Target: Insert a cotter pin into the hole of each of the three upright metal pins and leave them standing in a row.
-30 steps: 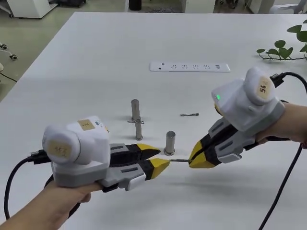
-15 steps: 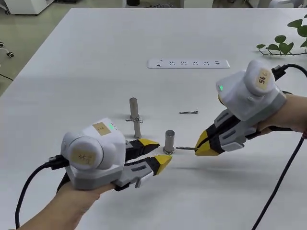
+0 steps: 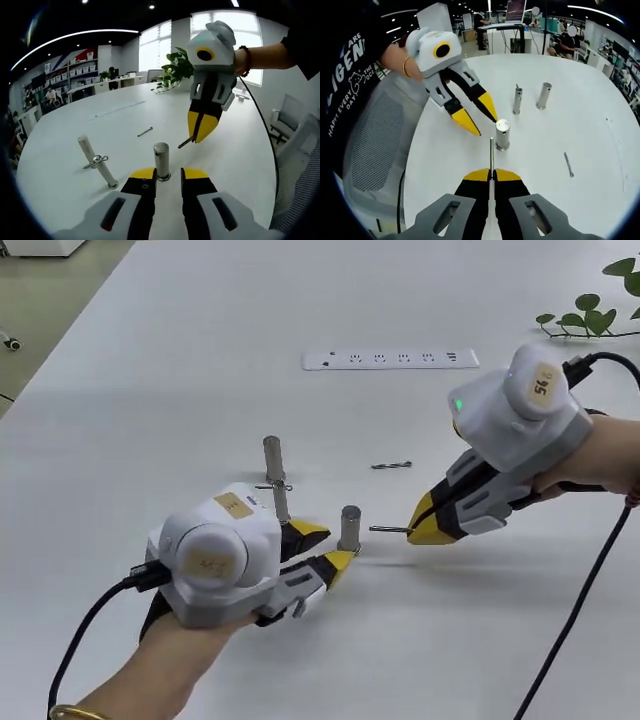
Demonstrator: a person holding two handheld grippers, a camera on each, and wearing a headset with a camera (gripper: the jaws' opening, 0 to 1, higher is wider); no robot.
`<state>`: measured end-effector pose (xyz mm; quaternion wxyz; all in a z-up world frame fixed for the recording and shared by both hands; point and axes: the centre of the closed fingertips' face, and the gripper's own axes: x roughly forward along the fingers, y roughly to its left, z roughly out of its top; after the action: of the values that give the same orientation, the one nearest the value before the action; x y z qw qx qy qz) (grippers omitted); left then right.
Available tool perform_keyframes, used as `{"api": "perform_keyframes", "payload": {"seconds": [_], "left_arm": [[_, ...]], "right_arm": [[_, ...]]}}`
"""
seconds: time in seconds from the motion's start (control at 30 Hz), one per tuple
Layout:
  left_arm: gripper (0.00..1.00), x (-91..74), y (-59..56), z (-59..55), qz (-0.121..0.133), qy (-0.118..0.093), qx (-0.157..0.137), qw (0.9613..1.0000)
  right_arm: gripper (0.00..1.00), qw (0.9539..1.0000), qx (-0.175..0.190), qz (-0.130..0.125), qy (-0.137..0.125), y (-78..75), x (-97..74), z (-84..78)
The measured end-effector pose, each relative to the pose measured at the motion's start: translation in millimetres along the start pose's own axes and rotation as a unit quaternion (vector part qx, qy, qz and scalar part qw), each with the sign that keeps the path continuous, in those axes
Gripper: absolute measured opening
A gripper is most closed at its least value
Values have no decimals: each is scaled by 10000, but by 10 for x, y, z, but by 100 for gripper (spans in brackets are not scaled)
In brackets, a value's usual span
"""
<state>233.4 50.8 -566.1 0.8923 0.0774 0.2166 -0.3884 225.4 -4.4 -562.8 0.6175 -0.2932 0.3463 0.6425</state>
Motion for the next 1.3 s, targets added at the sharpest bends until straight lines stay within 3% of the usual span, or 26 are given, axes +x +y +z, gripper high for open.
{"api": "perform_keyframes", "payload": {"seconds": [0.47,1.3], "left_arm": [[15,212,72,-91,175,127,-257,9994],[11,355,95,-122,394,234,14,9989]], "right_arm": [[0,10000,-12,31,-51,-109,42,20],[0,9997,-241,62,-56,-185,51,62]]}}
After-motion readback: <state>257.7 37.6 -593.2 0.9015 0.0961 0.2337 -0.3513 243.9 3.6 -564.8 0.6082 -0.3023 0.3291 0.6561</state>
